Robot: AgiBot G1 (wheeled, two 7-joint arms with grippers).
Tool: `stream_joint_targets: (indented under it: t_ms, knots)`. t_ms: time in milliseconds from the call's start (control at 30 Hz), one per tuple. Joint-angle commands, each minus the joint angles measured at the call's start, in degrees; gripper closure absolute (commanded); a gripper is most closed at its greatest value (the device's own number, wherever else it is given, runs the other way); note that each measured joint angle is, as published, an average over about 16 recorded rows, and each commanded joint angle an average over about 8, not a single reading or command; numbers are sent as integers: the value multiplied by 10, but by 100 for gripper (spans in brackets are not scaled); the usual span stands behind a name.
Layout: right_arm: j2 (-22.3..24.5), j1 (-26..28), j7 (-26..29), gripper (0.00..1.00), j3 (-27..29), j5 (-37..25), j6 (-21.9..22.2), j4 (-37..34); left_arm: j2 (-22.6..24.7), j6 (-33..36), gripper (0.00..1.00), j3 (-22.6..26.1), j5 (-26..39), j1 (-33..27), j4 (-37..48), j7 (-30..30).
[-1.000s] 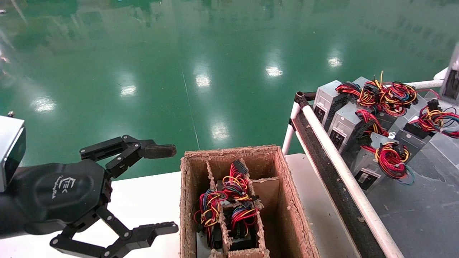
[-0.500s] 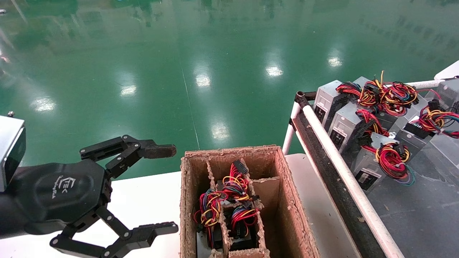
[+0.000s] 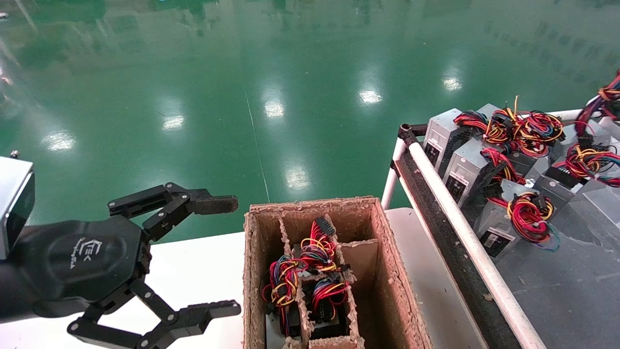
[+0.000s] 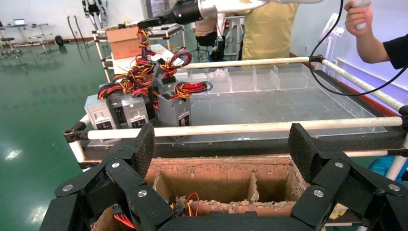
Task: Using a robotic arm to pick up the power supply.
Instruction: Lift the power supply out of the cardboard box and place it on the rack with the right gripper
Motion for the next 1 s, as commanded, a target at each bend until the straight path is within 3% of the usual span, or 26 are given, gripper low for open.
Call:
stream_joint_targets:
  t_ms: [33,1000]
  knots:
    - [-4,-4,1,100,1,1,-4,1,0,0,0,0,0,0,0,0]
    - [4,-27,31,100,0,0,-68,-9,0,0,0,0,0,0,0,0]
